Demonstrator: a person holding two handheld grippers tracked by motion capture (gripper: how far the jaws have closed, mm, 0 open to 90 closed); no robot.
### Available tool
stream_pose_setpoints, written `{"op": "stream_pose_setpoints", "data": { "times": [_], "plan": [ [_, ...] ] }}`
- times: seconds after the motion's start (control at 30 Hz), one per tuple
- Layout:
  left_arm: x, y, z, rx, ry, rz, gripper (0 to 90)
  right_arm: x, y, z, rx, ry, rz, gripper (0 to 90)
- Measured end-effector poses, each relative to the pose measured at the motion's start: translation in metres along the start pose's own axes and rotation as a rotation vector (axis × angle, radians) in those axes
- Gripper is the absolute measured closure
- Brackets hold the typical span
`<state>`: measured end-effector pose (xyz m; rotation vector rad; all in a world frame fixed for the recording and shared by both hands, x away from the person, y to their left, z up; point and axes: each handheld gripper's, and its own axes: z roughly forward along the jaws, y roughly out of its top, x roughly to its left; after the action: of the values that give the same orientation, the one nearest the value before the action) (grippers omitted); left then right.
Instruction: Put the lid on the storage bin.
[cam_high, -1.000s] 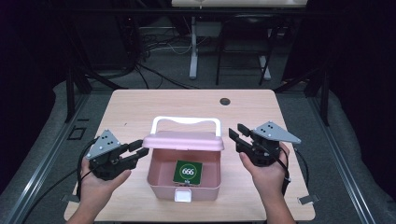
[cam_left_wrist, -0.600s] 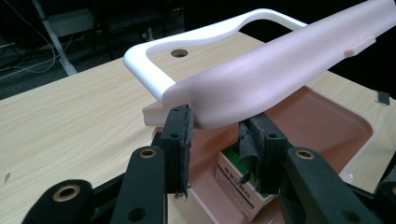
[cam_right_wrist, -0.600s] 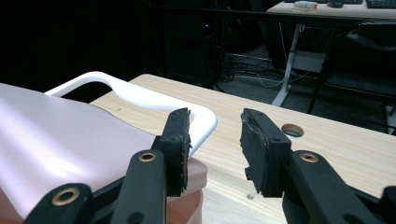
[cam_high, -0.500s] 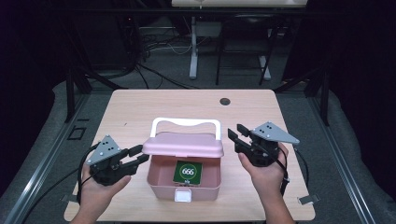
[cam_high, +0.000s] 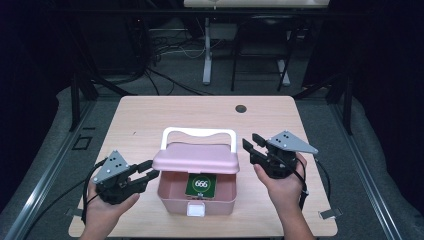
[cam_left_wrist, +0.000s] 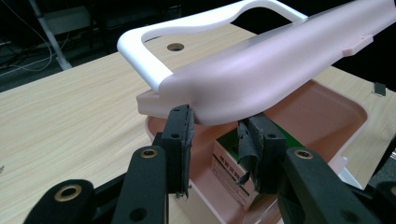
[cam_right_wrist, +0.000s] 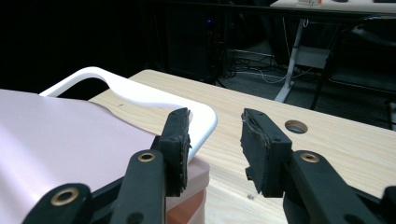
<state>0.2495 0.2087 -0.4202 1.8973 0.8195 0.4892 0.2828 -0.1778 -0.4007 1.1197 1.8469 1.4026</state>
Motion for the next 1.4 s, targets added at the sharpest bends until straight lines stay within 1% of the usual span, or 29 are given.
{"op": "stream_pose_setpoints", "data": {
  "times": [0.3,0.57,0.73,0.87,1.03,1.27,1.3,1.33,1.4],
  "plan": [
    [-0.001,-0.010,0.000,-0.009,-0.012,-0.010,64.3,0.001,-0.001,0.002,0.007,0.001,-0.004,61.2],
    [-0.002,-0.019,0.000,0.000,-0.022,-0.011,64.6,0.001,-0.003,0.005,0.022,0.001,-0.004,60.2],
    [-0.002,-0.023,0.001,-0.001,-0.025,-0.024,64.5,0.000,-0.003,0.005,0.022,-0.001,-0.003,59.2],
    [-0.002,-0.027,0.001,-0.001,-0.026,-0.026,64.5,0.000,-0.003,0.006,0.024,0.000,-0.002,58.6],
    [-0.002,-0.031,0.002,0.004,-0.025,-0.025,64.4,0.000,-0.004,0.007,0.031,0.000,-0.005,57.6],
    [-0.003,-0.037,0.002,0.018,-0.034,-0.037,64.4,0.000,-0.004,0.008,0.033,0.001,-0.005,57.0],
    [-0.002,-0.038,0.001,0.022,-0.033,-0.034,64.2,0.000,-0.004,0.008,0.034,0.000,-0.006,56.9],
    [-0.003,-0.039,0.001,0.018,-0.031,-0.042,64.2,0.000,-0.004,0.008,0.033,0.000,-0.005,56.9],
    [-0.003,-0.040,0.001,0.027,-0.031,-0.039,64.2,0.000,-0.004,0.008,0.033,0.000,-0.004,56.7]
  ]
}}
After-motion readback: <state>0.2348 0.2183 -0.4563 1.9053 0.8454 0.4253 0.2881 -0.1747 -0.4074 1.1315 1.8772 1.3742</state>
